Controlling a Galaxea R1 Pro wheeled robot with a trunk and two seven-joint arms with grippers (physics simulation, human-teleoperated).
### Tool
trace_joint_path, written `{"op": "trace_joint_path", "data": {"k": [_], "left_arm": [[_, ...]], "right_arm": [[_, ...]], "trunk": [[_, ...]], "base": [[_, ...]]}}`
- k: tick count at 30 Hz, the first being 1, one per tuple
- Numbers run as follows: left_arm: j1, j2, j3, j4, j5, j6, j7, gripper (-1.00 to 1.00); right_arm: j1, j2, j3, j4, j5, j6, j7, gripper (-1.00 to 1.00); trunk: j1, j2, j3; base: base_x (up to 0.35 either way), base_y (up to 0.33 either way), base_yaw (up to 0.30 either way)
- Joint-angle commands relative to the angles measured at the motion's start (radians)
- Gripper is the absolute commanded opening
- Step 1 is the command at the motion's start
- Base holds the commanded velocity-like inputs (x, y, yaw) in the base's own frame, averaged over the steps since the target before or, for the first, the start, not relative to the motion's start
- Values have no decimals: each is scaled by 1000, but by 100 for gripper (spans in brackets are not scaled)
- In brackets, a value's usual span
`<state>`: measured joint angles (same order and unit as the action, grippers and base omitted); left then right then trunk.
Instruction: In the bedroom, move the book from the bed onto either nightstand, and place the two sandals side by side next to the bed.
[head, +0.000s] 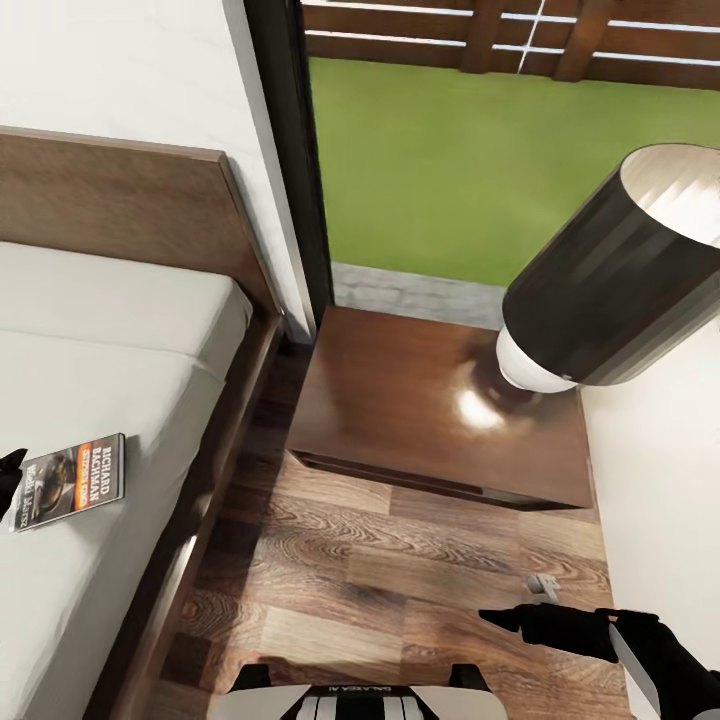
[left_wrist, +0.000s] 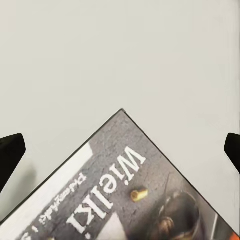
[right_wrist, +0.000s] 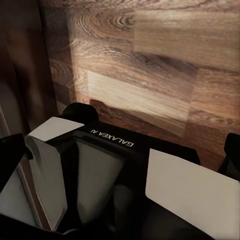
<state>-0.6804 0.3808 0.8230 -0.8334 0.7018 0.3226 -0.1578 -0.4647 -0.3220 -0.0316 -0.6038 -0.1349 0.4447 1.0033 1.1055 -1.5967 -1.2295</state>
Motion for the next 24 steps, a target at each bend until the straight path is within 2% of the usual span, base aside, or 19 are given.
{"op": "trace_joint_path", "data": {"k": [1,22,24], "left_arm": [[-1,0,4,0,7,9,-3,100],[-1,0,4,-1,7,9,-3,100],[-1,0,4,-1,7,9,-3,100]], "right_arm": [[0,0,-1,0,-6,8,1,100],[0,0,-1,0,-6,9,1,100],[0,0,-1,0,-6,9,1,100]], "trunk": [[0,0,0],[0,0,0],[8,-14,-7]], "base": [[0,0,0],[0,0,0],[0,0,0]]}}
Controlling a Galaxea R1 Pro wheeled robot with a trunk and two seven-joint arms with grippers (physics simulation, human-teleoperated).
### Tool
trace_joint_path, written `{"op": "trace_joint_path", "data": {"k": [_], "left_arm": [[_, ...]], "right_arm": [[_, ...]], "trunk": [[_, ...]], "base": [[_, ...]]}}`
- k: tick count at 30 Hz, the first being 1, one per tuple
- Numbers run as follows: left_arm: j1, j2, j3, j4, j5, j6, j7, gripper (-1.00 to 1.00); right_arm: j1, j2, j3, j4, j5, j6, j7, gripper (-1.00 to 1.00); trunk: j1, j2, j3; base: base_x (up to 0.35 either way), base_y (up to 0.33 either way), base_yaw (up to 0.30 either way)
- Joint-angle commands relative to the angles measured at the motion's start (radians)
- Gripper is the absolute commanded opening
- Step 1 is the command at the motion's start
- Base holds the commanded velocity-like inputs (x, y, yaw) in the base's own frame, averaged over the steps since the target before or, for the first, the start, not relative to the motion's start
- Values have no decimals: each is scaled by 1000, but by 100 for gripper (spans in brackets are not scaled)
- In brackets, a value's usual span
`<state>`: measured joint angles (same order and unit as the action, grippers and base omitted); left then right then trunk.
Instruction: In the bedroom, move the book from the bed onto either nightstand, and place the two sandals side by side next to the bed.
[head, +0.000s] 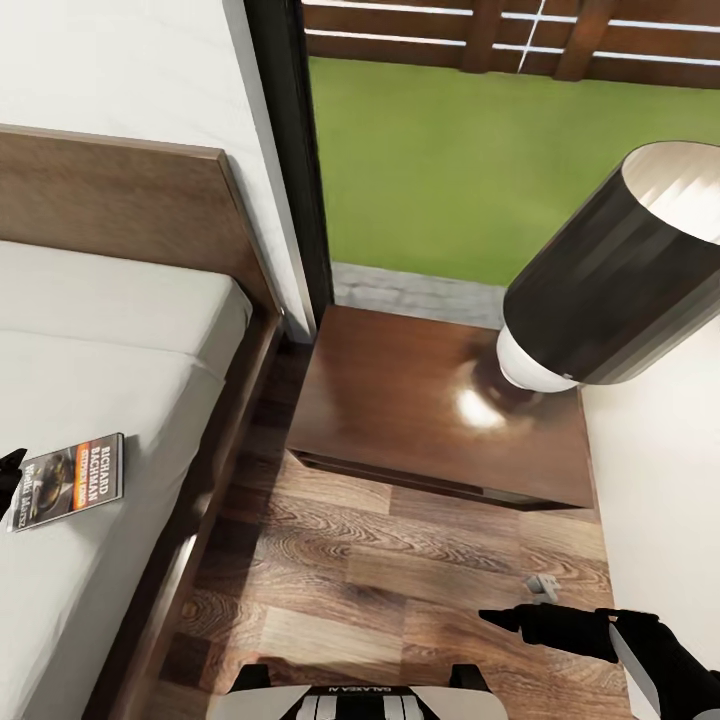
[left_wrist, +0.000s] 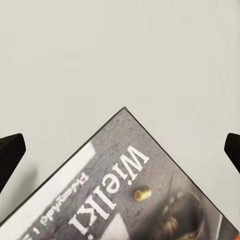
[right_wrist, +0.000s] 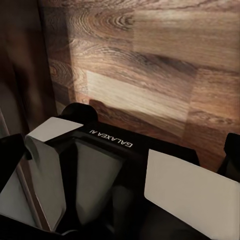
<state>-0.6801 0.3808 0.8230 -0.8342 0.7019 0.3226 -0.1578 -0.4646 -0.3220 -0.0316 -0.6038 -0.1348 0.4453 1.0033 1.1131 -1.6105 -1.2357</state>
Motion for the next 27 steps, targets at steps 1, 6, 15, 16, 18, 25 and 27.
{"op": "trace_joint_path", "data": {"k": [1,6,15,16,18,25,27], "left_arm": [[-1,0,4,0,7,9,-3,100],[-1,0,4,0,7,9,-3,100],[-1,0,4,0,8,9,-3,100],[-1,0,4,0,8,9,-3,100],[-1,0,4,1,8,9,-3,100],[-1,0,4,1,8,9,-3,100],[-1,0,4,1,8,9,-3,100]], "right_arm": [[0,0,-1,0,-6,8,1,100],[-1,0,-1,0,-6,8,1,100],[-1,0,0,0,-6,8,1,100],[-1,0,-1,0,-6,8,1,100],[0,0,0,0,-6,8,1,100],[0,0,-1,0,-6,8,1,100],[0,0,-1,0,-6,8,1,100]], "trunk": [[4,-7,-4],[12,-21,-10],[12,-21,-10],[12,-21,-10],[12,-21,-10],[12,-21,-10],[12,-21,-10]], "base": [[0,0,0],[0,0,0],[0,0,0],[0,0,0],[0,0,0],[0,0,0],[0,0,0]]}}
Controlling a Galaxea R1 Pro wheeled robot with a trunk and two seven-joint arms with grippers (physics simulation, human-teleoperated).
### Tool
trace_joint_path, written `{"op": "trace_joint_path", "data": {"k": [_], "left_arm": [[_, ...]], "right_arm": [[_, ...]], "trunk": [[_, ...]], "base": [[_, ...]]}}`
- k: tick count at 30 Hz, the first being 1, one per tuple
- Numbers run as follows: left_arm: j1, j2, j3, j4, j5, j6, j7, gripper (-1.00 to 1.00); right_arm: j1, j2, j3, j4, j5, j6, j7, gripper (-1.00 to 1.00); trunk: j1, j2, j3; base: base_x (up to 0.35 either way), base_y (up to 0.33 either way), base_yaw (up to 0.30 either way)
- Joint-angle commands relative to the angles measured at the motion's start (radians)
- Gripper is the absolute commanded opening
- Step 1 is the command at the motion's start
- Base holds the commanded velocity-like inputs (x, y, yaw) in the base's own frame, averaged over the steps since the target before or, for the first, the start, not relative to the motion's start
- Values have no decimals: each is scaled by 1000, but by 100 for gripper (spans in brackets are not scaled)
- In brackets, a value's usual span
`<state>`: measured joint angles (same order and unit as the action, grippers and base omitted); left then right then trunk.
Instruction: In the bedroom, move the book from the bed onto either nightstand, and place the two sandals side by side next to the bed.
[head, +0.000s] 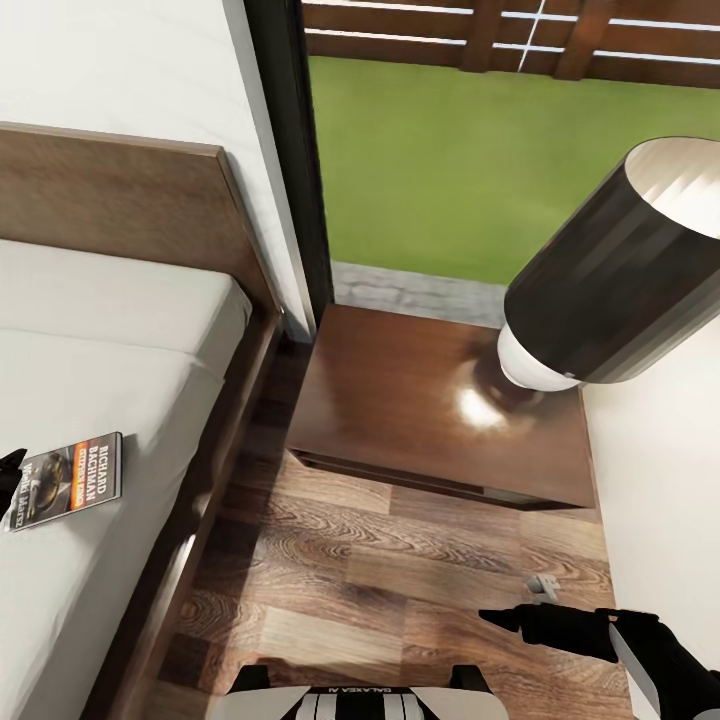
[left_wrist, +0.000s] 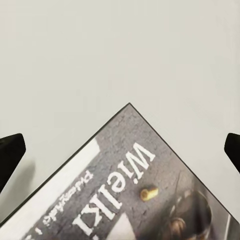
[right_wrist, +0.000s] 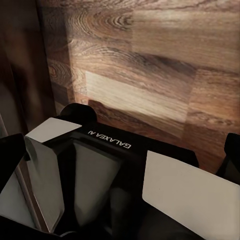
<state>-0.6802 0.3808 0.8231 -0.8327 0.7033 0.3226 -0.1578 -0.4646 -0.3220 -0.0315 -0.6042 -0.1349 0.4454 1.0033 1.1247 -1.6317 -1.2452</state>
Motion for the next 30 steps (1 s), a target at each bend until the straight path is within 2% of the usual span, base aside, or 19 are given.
{"op": "trace_joint_path", "data": {"k": [1,30], "left_arm": [[-1,0,4,0,7,9,-3,100],[-1,0,4,0,6,9,-3,100]], "right_arm": [[0,0,-1,0,-6,8,1,100],[-1,0,1,0,-6,8,1,100]], "trunk": [[0,0,0],[0,0,0]], "base": [[0,0,0],[0,-17,0]]}}
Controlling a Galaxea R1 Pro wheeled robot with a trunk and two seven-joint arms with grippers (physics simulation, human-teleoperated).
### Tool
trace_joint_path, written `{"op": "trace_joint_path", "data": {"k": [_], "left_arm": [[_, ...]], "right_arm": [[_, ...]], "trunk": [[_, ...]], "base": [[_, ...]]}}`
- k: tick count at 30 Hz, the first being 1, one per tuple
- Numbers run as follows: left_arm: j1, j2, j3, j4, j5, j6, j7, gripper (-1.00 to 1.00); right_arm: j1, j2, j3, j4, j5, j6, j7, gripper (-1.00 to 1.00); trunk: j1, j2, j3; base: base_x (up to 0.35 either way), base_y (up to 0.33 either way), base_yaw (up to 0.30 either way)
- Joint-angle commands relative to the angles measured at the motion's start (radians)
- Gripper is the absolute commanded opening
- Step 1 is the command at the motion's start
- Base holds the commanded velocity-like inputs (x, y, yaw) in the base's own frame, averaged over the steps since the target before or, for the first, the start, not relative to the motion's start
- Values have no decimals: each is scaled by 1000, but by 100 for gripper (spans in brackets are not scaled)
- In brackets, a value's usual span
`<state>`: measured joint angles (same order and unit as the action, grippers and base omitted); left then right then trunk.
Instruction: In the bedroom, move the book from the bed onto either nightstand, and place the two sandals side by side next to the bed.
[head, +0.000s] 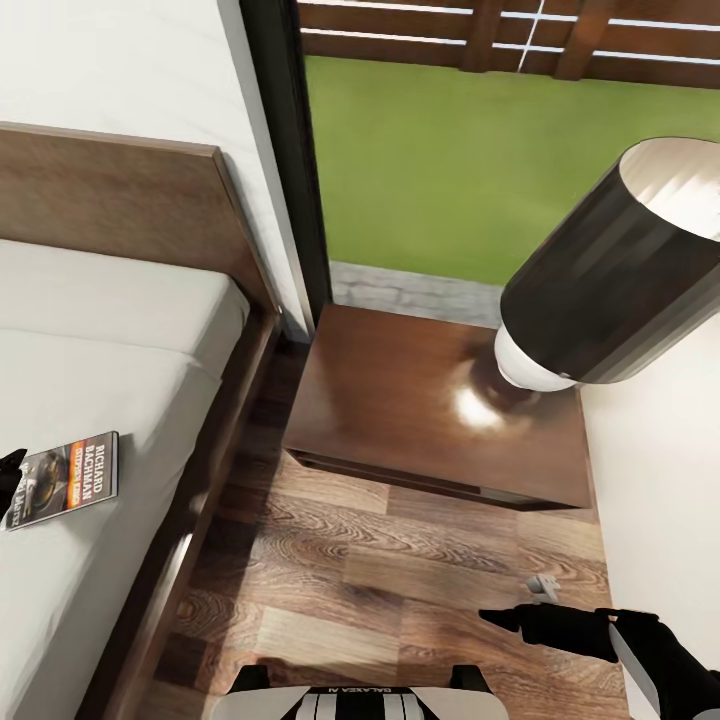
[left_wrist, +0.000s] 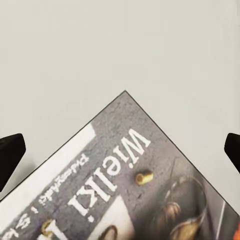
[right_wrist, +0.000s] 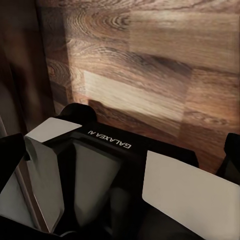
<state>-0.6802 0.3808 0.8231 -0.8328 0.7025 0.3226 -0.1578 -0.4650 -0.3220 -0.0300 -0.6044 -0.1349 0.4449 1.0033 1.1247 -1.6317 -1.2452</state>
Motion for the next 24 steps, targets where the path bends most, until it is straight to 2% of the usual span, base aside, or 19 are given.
{"op": "trace_joint_path", "data": {"k": [1,24], "left_arm": [[-1,0,4,-1,7,9,-3,100],[-1,0,3,0,8,9,-3,100]], "right_arm": [[0,0,-1,0,-6,8,1,100],[0,0,-1,0,-6,8,1,100]], "trunk": [[0,0,0],[0,0,0]], "base": [[0,-119,0],[0,-35,0]]}}
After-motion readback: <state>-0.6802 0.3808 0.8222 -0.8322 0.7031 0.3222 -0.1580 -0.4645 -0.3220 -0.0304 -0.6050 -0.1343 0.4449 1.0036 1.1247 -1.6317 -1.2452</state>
